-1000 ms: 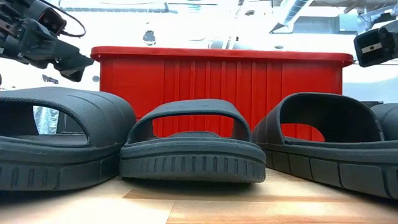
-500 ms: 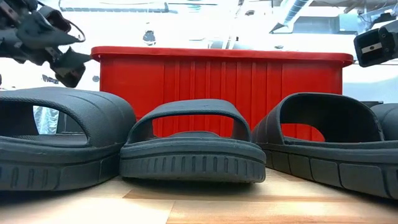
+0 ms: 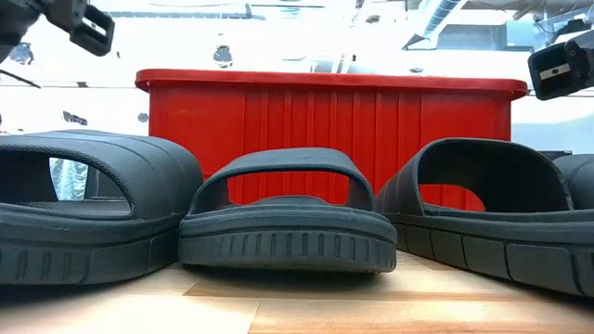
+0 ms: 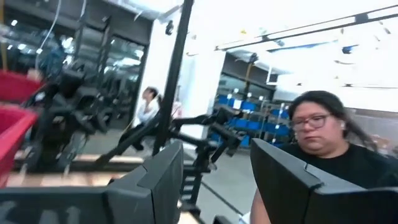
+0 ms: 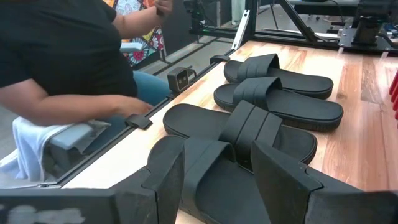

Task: Pick and place slides into bin
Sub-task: Put the black slipper into the red bin

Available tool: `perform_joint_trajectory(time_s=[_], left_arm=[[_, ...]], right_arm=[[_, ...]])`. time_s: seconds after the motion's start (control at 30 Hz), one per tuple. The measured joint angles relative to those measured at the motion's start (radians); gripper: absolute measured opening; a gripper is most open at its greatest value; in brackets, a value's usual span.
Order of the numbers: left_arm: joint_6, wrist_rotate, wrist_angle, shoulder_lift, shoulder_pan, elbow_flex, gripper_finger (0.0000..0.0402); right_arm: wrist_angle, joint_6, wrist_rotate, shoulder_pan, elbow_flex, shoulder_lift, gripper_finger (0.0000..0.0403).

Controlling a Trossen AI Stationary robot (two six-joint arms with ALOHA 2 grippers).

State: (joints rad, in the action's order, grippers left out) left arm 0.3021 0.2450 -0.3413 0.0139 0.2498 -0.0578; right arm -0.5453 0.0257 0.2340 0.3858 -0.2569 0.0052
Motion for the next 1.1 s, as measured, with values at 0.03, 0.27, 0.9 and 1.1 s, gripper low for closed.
perform_joint_trajectory(time_s=[0.03, 0.27, 0.9, 1.1], left_arm=[[-0.011, -0.021, -0.001, 0.0, 0.027, 0.0, 0.0178], [-0.084, -0.187, -0.032, 0.05, 0.215, 0.0, 0.0178], [0.219, -0.571, -0.263, 0.576, 0.446, -0.01, 0.0178], [0.277, -0.608, -0.28, 0.794, 0.459, -0.095, 0.0178]], right_arm=[[0.0, 0.0, 0.0, 0.0, 0.0, 0.0, 0.0178], [0.0, 0.0, 0.0, 0.0, 0.0, 0.0, 0.0176], [0.0, 0.0, 0.0, 0.0, 0.0, 0.0, 0.0177], [0.0, 0.0, 0.0, 0.0, 0.0, 0.0, 0.0176]])
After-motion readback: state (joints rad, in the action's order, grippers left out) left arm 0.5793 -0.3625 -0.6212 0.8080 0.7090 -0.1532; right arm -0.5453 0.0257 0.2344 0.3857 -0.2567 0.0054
